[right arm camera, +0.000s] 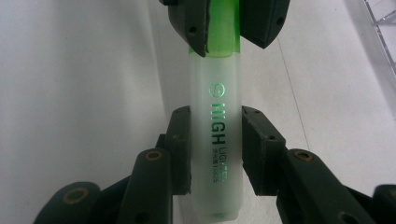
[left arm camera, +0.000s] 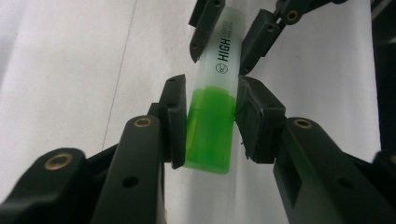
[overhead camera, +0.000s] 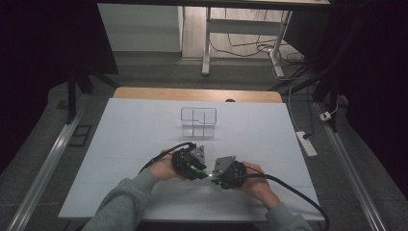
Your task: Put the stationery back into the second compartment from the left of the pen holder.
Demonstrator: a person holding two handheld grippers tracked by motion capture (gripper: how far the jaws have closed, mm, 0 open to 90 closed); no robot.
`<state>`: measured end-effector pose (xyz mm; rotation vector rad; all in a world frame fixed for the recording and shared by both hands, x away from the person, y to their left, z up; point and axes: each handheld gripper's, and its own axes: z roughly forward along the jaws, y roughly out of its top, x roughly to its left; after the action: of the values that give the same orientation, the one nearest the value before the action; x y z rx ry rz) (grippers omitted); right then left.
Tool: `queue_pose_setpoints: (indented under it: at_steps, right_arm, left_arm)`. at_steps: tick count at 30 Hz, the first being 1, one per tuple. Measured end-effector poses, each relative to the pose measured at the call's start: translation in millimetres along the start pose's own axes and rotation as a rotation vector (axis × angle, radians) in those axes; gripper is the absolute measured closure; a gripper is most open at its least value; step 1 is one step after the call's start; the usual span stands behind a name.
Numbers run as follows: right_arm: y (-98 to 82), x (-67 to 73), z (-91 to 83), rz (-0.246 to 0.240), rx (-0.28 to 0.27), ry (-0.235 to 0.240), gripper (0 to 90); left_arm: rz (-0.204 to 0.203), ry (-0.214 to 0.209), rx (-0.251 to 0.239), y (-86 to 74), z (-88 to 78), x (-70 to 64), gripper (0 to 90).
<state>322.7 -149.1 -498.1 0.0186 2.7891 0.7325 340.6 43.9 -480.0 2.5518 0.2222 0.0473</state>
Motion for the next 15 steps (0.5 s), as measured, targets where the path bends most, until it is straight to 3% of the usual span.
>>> queue_pose_setpoints:
  at_steps: [3, 6, 11, 15]
  right_arm:
    - [-1.2, -1.1, -0.2, 0.013, -0.014, -0.005, 65.4]
    - [-1.9, -3.5, -2.8, 0.026, -0.031, -0.02, 65.4]
    - [-3.5, -5.6, -6.5, 0.059, -0.055, -0.044, 65.4]
    - [-4.7, -6.5, -9.2, 0.081, -0.067, -0.073, 65.4]
  left_arm:
    - [-0.027, 0.02, -0.019, -1.6, -0.1, 2.1, 60.4]
    - [-0.072, 0.046, -0.044, -3.4, -3.3, 5.6, 50.3]
    - [-0.155, 0.064, -0.124, -9.1, -12.9, 10.8, 40.3]
    - [-0.197, 0.068, -0.178, -16.8, -20.5, 14.1, 35.7]
